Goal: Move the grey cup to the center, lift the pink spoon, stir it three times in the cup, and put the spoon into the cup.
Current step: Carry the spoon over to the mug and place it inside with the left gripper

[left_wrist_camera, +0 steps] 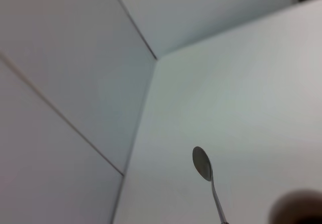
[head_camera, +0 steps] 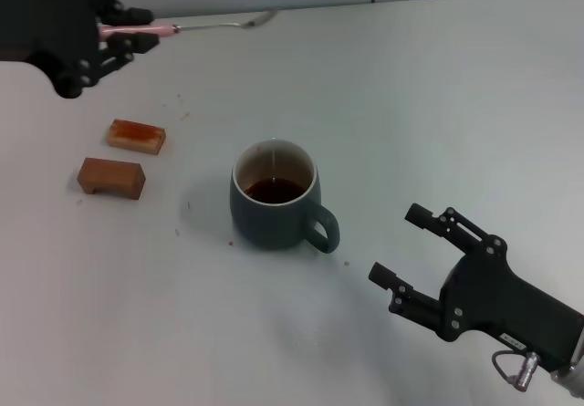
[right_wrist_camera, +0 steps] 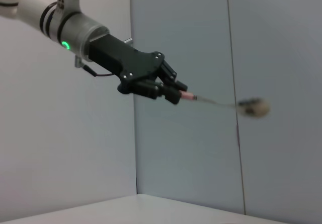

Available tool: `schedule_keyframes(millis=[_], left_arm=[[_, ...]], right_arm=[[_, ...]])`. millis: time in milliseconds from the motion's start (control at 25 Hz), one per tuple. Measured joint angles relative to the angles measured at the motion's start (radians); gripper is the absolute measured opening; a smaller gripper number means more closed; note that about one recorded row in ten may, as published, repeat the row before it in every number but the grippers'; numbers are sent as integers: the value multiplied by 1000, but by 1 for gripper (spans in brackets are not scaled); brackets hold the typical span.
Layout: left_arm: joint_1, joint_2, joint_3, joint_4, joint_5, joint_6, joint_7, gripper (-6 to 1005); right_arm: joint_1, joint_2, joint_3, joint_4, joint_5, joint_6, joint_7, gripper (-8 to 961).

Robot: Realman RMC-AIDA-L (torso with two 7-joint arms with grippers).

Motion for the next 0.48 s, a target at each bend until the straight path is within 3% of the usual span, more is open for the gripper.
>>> schedule_keyframes(millis=[240, 280, 480], left_arm=[[-17, -3, 132, 58, 134, -1, 10, 127], [-23, -3, 195, 94, 210, 5, 11, 127], [-34, -3, 238, 145, 282, 64, 13, 128]], right_arm=[[-18, 0, 3, 0, 0, -5, 0, 803], [-22, 0, 5, 0, 0, -6, 0, 803], [-34, 0, 14, 0, 0, -15, -2, 803]])
